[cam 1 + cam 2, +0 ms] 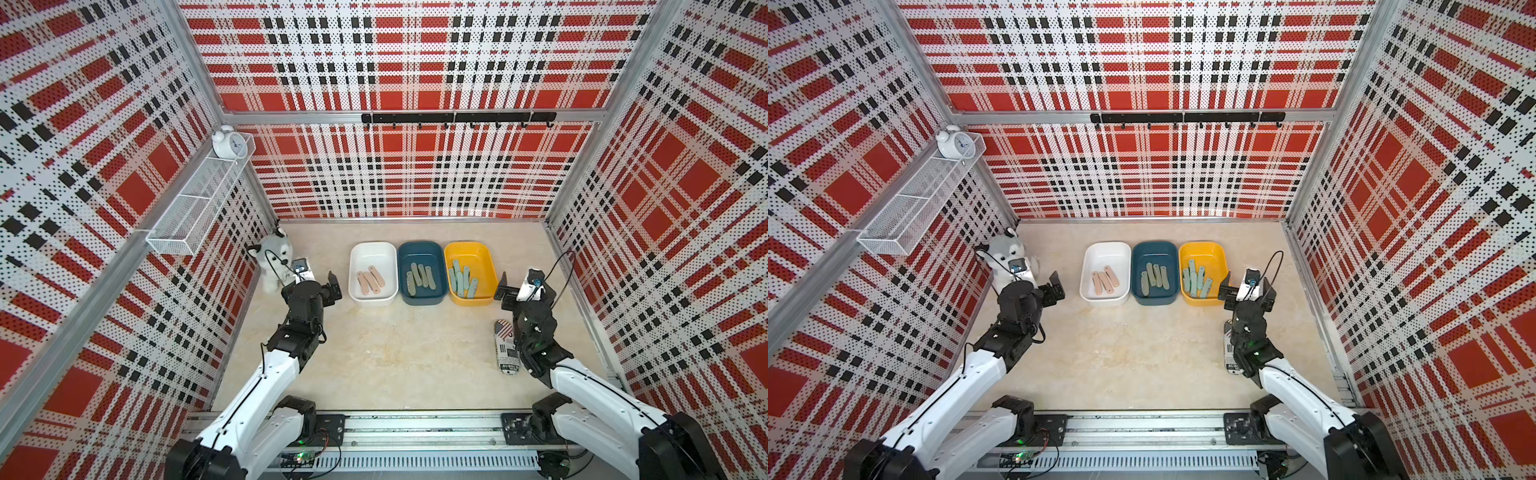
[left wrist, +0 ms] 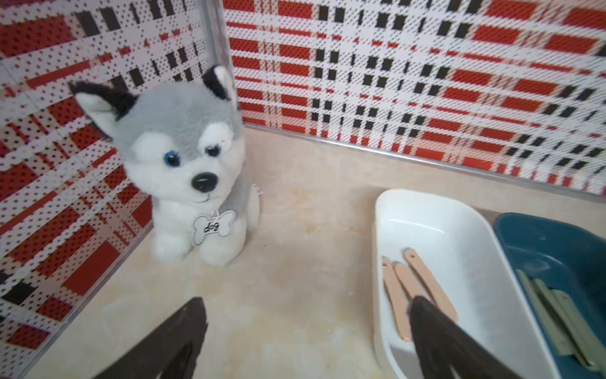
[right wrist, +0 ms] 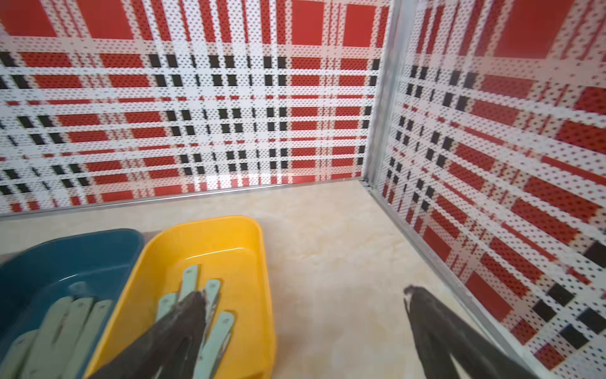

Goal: Place the fruit knives into the storage box by color
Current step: Reset both arms

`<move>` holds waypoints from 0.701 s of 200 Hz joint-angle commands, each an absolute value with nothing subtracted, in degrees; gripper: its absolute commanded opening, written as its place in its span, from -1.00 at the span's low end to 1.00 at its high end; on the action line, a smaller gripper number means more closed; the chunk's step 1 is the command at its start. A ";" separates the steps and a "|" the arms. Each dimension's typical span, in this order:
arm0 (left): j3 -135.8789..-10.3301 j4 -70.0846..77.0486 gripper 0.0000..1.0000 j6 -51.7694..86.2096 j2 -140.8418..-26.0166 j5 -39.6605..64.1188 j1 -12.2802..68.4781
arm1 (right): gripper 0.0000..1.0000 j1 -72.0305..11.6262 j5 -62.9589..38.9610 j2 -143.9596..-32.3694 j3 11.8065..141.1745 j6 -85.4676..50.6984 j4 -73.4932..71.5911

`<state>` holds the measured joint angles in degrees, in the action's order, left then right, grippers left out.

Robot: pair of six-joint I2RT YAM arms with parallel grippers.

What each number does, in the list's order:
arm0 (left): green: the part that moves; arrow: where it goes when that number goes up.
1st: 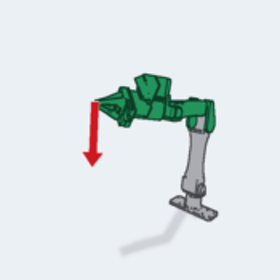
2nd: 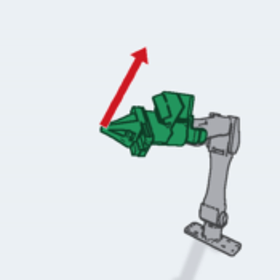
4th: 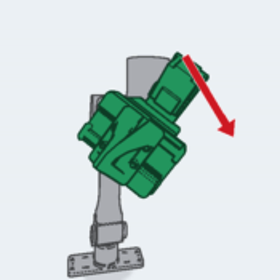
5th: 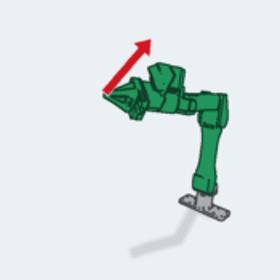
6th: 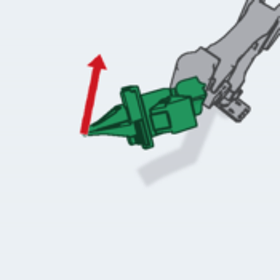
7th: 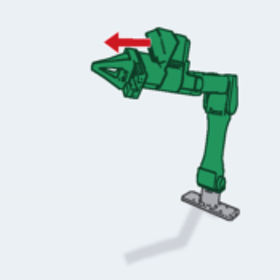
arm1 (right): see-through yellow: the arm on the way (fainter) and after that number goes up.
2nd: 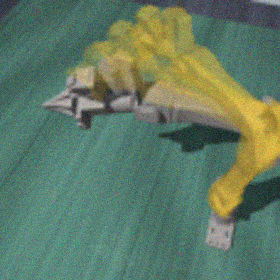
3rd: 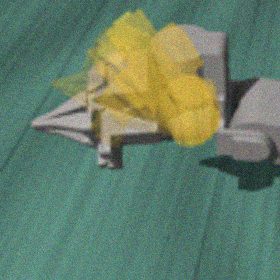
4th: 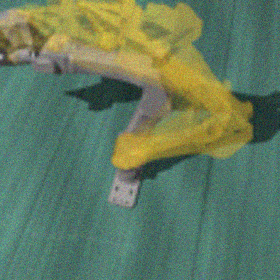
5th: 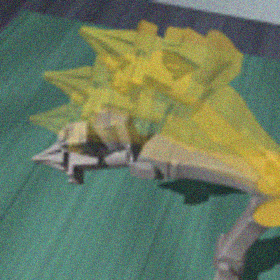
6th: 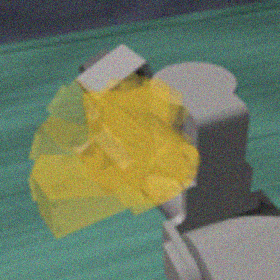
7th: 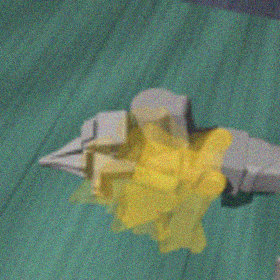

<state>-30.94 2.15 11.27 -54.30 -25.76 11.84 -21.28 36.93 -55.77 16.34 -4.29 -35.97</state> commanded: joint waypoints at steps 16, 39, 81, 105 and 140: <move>-26.98 16.78 0.97 6.08 -59.93 -26.42 6.56 | 1.00 -18.89 38.43 -67.65 13.96 1.28 -52.09; -24.03 24.65 0.97 0.24 -64.86 -25.07 5.19 | 1.00 -18.60 39.31 -76.24 13.96 4.17 -61.13; -20.81 39.17 0.97 -2.08 -73.53 -24.29 3.18 | 1.00 -17.97 42.90 -92.90 16.51 10.19 -77.79; -19.89 47.93 0.97 -3.06 -77.99 -21.67 2.65 | 1.00 -13.22 34.24 -88.65 17.47 2.87 -67.17; -21.07 52.11 0.97 -5.65 -82.15 -16.33 2.81 | 1.00 -7.91 25.69 -87.66 15.78 -2.25 -67.31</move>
<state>-20.29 43.72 -2.63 -80.18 -21.23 3.05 -10.39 32.80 -88.53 16.56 2.24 -67.02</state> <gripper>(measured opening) 0.984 0.999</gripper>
